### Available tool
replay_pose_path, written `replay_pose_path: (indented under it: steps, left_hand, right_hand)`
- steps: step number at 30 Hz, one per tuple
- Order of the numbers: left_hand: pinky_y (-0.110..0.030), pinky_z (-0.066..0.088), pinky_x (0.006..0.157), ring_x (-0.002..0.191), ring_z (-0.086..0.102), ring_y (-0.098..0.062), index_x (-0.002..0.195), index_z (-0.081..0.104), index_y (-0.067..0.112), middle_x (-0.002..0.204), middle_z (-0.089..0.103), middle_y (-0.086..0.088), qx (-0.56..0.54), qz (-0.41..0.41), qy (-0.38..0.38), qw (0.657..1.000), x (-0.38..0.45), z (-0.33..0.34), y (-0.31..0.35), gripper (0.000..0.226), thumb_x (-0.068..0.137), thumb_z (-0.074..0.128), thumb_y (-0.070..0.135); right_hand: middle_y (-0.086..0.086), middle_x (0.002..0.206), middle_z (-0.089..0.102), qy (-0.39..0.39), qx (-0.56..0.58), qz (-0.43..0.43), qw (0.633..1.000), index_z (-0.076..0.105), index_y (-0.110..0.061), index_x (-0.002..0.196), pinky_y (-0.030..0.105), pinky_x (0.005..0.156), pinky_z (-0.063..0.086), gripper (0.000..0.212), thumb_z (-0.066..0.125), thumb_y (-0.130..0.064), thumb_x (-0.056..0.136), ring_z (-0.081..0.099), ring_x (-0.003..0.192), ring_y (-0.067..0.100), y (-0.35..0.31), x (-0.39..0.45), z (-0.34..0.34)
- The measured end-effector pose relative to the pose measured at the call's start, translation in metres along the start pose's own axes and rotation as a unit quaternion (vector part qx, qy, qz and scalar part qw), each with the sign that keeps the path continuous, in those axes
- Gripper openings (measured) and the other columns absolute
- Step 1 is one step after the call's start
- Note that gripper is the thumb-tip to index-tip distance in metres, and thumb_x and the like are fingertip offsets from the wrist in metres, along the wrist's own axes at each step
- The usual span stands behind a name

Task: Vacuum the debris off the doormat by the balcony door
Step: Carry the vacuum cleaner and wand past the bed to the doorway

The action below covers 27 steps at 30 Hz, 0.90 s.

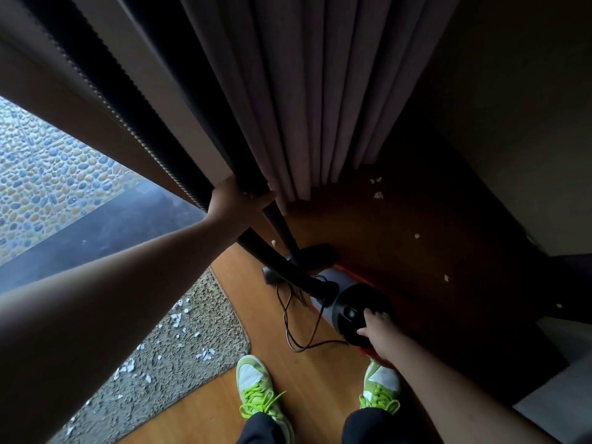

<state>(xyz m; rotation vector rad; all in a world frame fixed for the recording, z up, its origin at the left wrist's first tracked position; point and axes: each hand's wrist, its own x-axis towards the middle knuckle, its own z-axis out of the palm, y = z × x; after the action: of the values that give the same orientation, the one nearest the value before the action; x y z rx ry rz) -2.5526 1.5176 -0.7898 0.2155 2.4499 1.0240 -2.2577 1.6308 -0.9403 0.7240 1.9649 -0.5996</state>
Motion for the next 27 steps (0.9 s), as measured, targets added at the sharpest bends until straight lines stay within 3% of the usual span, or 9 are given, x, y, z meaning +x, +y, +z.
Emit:
replay_pose_path:
  steps: [5,9,13,17,21,25,27]
  left_hand:
    - [-0.044,0.057,0.086,0.091,0.069,-0.02,0.106,0.069,0.017,0.098,0.072,0.0,-0.004,-0.007,0.006,1.0,0.004,0.002,-0.001,0.04,0.073,0.084,0.033]
    - [-0.046,0.058,0.082,0.085,0.07,-0.02,0.097,0.071,0.019,0.09,0.073,0.0,-0.01,-0.013,0.012,1.0,0.004,0.002,-0.004,0.044,0.063,0.084,0.045]
    - [-0.046,0.059,0.082,0.085,0.071,-0.017,0.09,0.073,0.028,0.088,0.074,0.004,-0.033,-0.016,0.016,0.999,0.007,0.004,-0.008,0.033,0.062,0.085,0.041]
    - [-0.047,0.058,0.084,0.089,0.071,-0.019,0.085,0.07,0.032,0.09,0.074,0.003,-0.052,-0.02,0.005,0.998,0.012,0.003,-0.01,0.045,0.049,0.081,0.056]
    - [-0.035,0.057,0.082,0.087,0.069,-0.017,0.098,0.07,0.022,0.093,0.073,0.001,-0.003,-0.003,0.01,1.0,0.008,0.001,-0.004,0.035,0.07,0.084,0.037]
    - [-0.041,0.057,0.083,0.089,0.069,-0.019,0.1,0.069,0.02,0.095,0.073,0.002,0.023,0.014,0.023,0.999,0.01,0.002,-0.003,0.035,0.072,0.083,0.036]
    - [-0.036,0.056,0.082,0.091,0.068,-0.018,0.105,0.069,0.018,0.096,0.071,0.004,0.035,0.016,0.026,0.999,0.01,0.003,-0.003,0.037,0.074,0.082,0.034]
  right_hand:
    - [0.014,0.148,0.039,-0.022,-0.056,-0.007,0.998,0.025,-0.008,0.147,0.038,0.109,0.032,0.056,0.046,-0.032,0.101,0.032,0.139,0.029,0.003,0.003,0.005]
    - [0.008,0.142,0.047,-0.013,-0.125,-0.04,0.991,0.034,-0.012,0.141,0.041,0.106,0.032,0.051,0.044,-0.04,0.1,0.036,0.136,0.025,-0.001,0.001,0.011]
    - [0.008,0.142,0.046,-0.03,-0.128,-0.049,0.99,0.036,-0.012,0.139,0.042,0.107,0.03,0.047,0.045,-0.037,0.1,0.035,0.136,0.025,-0.01,0.0,0.011]
    - [0.011,0.143,0.044,-0.038,-0.125,-0.049,0.99,0.034,-0.009,0.14,0.043,0.107,0.031,0.049,0.044,-0.037,0.1,0.035,0.136,0.027,-0.018,0.002,0.013]
    - [0.013,0.148,0.038,-0.012,-0.108,-0.03,0.994,0.025,-0.007,0.147,0.045,0.11,0.027,0.056,0.041,-0.035,0.102,0.03,0.139,0.029,-0.018,0.01,0.002]
    - [0.014,0.151,0.035,-0.005,-0.109,0.0,0.994,0.023,-0.008,0.148,0.044,0.112,0.024,0.056,0.04,-0.036,0.102,0.029,0.141,0.03,-0.016,0.013,-0.01]
    - [0.014,0.15,0.037,0.005,-0.108,0.002,0.994,0.023,-0.009,0.148,0.043,0.112,0.025,0.056,0.039,-0.037,0.102,0.031,0.14,0.03,-0.014,0.012,-0.008]
